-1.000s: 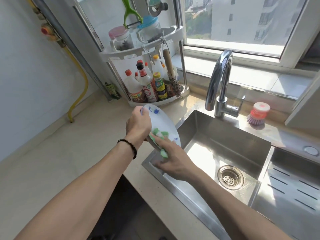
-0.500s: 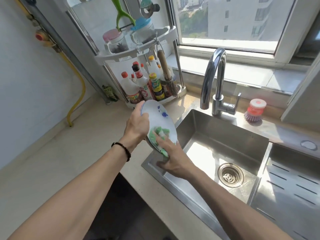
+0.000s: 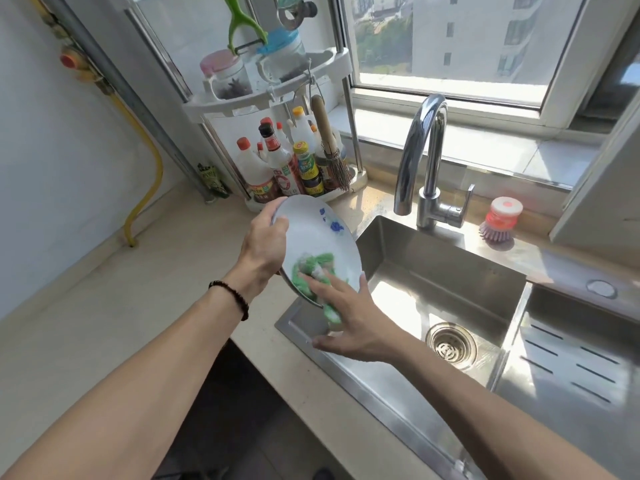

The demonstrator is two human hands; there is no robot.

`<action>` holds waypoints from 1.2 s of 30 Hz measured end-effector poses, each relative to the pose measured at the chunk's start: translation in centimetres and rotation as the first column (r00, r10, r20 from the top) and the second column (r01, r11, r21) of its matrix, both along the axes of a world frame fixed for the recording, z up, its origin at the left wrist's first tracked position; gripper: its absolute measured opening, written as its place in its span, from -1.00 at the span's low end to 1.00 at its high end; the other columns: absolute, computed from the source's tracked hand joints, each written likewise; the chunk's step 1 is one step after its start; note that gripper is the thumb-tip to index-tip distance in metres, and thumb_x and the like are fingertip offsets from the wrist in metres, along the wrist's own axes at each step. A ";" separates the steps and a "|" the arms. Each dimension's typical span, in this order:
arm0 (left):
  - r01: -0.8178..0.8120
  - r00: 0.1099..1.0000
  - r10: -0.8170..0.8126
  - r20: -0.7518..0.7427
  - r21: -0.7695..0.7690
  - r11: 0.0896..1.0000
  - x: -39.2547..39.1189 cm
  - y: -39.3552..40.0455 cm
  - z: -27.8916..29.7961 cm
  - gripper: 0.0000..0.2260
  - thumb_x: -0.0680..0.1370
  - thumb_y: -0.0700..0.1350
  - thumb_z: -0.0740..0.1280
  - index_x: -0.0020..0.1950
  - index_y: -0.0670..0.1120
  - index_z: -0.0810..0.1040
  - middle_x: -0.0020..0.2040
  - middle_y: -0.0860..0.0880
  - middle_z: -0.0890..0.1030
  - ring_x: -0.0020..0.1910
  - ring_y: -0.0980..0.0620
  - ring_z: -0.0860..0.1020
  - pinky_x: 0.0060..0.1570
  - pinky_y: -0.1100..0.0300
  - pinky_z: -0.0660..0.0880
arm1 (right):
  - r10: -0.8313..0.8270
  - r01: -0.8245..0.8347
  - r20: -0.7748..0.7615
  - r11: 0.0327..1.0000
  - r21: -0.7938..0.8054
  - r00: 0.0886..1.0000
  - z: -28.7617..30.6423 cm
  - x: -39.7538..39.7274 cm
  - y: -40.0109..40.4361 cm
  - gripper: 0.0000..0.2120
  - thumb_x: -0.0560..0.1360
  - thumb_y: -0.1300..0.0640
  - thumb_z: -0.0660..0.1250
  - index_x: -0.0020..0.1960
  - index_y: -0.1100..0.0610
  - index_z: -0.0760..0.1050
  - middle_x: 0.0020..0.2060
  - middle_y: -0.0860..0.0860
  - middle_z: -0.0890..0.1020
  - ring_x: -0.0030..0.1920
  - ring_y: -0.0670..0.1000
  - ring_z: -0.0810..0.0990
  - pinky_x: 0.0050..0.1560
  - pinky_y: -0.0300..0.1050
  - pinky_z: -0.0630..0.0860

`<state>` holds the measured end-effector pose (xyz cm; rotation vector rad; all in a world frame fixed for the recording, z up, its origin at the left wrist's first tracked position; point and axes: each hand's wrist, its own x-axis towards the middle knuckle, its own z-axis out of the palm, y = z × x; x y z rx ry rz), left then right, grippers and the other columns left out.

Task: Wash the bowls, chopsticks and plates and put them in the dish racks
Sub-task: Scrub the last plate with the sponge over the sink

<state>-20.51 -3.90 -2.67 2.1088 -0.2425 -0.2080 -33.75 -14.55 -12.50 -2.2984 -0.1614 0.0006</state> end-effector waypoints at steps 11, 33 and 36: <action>-0.018 0.986 -0.006 -0.167 -0.145 0.989 -0.3 1.9 1.3 -0.73 0.70 -0.20 0.09 0.24 0.06 0.50 0.05 -0.01 0.63 -0.06 -0.02 0.63 -0.09 0.05 0.61 | -0.079 0.112 0.155 0.970 -0.216 0.985 -0.7 0.4 -2.2 -0.25 0.48 -0.11 0.47 0.57 -0.15 0.20 0.57 -0.01 0.26 0.57 0.03 0.19 0.52 0.31 -0.29; -0.184 0.983 0.174 -0.061 -0.369 0.911 -2.7 0.4 -1.3 -0.71 0.70 -0.02 0.08 0.36 0.05 0.48 0.26 -0.04 0.60 0.23 -0.06 0.58 0.28 -0.12 0.52 | 0.011 -0.011 0.017 0.999 -0.047 1.000 2.0 1.0 0.6 -0.12 0.49 -0.15 0.41 0.63 -0.13 -0.03 0.63 -0.02 -0.02 0.61 -0.05 -0.11 0.54 0.16 -0.38; -0.202 0.978 0.211 -0.010 -0.335 0.920 -2.8 0.2 -0.9 -0.69 0.72 -0.03 0.07 0.41 0.06 0.46 0.20 0.02 0.59 0.21 -0.02 0.58 0.24 -0.02 0.55 | -0.076 0.069 -0.032 0.982 -0.178 0.997 1.9 1.7 -1.0 -0.02 0.45 -0.13 0.44 0.63 -0.09 -0.14 0.63 0.04 -0.05 0.62 -0.01 -0.12 0.51 0.16 -0.42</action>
